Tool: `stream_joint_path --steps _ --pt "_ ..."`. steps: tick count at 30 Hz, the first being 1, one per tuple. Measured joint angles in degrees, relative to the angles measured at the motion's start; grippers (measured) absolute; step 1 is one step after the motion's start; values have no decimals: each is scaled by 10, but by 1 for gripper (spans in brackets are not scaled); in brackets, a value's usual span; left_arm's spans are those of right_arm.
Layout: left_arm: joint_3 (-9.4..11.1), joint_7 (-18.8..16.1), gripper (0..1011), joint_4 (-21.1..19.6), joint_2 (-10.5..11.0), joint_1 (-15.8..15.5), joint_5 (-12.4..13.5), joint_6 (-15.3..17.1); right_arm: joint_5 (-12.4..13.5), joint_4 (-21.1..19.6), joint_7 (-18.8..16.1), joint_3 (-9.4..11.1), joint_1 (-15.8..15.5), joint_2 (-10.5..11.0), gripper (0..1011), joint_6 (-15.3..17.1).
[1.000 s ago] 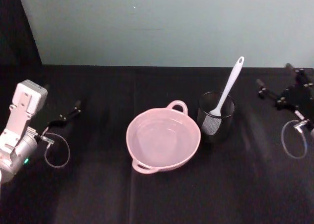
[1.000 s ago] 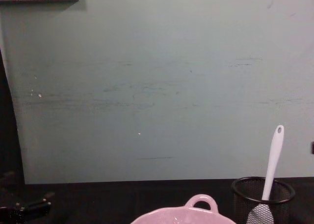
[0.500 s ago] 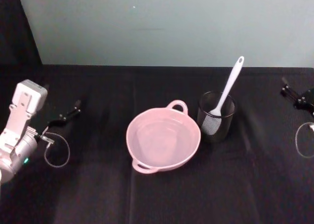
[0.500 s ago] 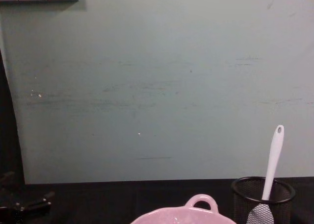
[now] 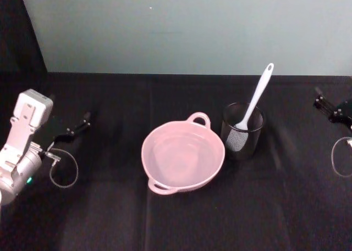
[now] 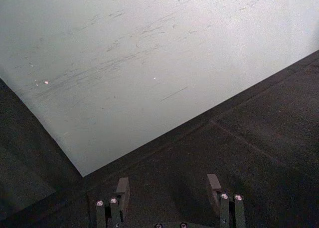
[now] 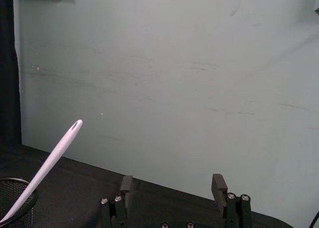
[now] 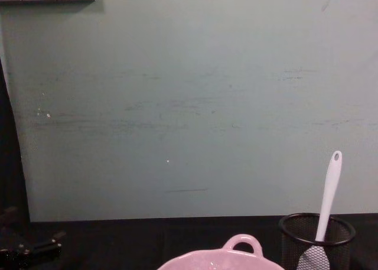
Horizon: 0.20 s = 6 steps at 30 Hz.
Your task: Use the one hand to pick up the spoon and stir the clear water in the bowl.
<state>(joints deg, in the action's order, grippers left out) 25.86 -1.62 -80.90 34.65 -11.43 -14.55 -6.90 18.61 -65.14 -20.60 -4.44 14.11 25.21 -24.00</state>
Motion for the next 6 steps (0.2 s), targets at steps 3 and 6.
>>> stream_joint_path --steps 3,6 --pt "0 0 1011 0 0 0 0 0 0 0 0 0 0 0 1004 0" --pt "0 0 1011 0 0 0 0 0 -1 0 0 -1 0 1 1004 0"
